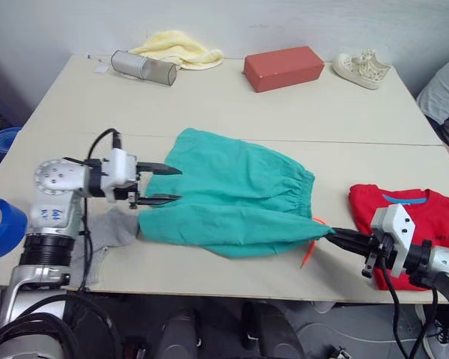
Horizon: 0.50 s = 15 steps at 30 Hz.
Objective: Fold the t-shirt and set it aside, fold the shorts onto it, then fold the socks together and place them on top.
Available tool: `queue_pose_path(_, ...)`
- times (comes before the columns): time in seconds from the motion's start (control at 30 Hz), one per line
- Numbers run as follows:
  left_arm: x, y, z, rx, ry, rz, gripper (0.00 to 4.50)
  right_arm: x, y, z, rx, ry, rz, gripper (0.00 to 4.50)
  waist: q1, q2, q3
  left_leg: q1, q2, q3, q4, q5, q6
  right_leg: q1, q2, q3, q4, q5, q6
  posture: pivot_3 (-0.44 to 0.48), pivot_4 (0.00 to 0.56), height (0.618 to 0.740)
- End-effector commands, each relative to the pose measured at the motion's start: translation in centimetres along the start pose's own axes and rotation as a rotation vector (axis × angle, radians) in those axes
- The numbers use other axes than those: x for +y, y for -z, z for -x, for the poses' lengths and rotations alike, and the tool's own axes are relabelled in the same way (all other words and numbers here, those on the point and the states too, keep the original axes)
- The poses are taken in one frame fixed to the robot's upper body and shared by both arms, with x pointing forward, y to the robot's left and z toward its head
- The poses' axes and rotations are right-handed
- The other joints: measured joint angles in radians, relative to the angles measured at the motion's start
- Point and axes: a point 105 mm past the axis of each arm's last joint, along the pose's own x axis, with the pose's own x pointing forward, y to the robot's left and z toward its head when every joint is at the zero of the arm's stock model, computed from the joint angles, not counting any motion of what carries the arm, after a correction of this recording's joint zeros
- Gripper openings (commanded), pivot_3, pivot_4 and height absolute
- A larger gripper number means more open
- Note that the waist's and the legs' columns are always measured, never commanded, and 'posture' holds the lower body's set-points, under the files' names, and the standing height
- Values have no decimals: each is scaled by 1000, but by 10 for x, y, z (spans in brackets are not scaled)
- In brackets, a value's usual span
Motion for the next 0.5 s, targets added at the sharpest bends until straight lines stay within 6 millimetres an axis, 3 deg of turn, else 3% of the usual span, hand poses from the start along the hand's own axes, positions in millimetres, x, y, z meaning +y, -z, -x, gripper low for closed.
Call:
queue_pose_path(0.03, -18, -12, 11, -14, 53, -61, 3022, 2, -5, -1, -19, 8, 23, 0, -1, 1, 0, 0, 0, 0, 0, 0, 0, 0, 0, 0, 0, 0, 0, 0, 150, 740)
queue_pose_path(0.2, -58, -9, 12, 37, 197, -181, 4435, 4, -2, -1, -9, 3, 6, 0, 3, 1, 0, -1, 0, 0, 0, 0, 1, 0, -1, 1, -1, 0, 0, 0, 150, 740)
queue_pose_path(0.33, -61, 24, 20, 184, 173, -223, 4435, 5, -3, -3, -7, -1, 3, 0, 4, 1, 0, 0, 0, -1, 0, 0, 1, 1, -2, 1, -1, 0, 0, 0, 150, 740)
queue_pose_path(0.5, -62, 38, 16, 201, 169, -226, 4435, 3, -5, -4, -9, -3, 5, 0, 4, 1, 0, 0, 0, 0, -1, 0, 2, 0, -2, 0, -1, 1, -1, 0, 150, 740)
